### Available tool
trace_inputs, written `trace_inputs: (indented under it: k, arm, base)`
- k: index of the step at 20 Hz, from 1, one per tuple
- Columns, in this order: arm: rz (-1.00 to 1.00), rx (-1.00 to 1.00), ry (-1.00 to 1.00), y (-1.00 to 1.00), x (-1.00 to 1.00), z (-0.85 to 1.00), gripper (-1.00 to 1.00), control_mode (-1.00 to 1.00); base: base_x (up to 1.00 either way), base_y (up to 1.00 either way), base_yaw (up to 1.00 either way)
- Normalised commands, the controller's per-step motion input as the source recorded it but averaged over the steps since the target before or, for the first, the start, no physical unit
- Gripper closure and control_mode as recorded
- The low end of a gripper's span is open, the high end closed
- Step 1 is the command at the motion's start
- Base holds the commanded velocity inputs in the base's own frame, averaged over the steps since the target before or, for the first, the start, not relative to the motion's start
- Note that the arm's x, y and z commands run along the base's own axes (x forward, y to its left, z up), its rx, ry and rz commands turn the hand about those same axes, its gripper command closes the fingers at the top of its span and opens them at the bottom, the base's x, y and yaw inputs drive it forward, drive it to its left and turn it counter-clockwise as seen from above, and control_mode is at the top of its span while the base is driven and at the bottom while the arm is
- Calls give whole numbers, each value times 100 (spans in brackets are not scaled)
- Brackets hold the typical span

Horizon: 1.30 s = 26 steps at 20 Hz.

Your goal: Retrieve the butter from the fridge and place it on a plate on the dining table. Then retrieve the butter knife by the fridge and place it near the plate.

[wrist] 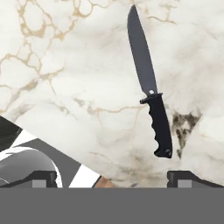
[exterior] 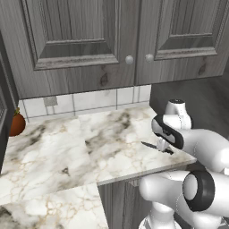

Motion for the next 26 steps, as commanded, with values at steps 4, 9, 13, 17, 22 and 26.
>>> trace_inputs:
  k: [4, 9, 13, 17, 22, 26]
  arm:
    - [12, -2, -3, -3, 34, -25, -100, -100]
    - [9, 0, -3, -15, 30, -22, -100, -100]
    - [2, -1, 0, -3, 19, -31, -100, -100]
    - [4, 0, 0, 0, 11, -35, -100, -100]
    - [7, 0, 0, -17, 28, -25, -100, -100]
    - [6, 0, 0, -10, 18, -21, -100, -100]
  base:
    - [0, 0, 0]
    - [0, 0, 0]
    - [0, 0, 0]
    - [0, 0, 0]
    - [0, 0, 0]
    - [0, 0, 0]
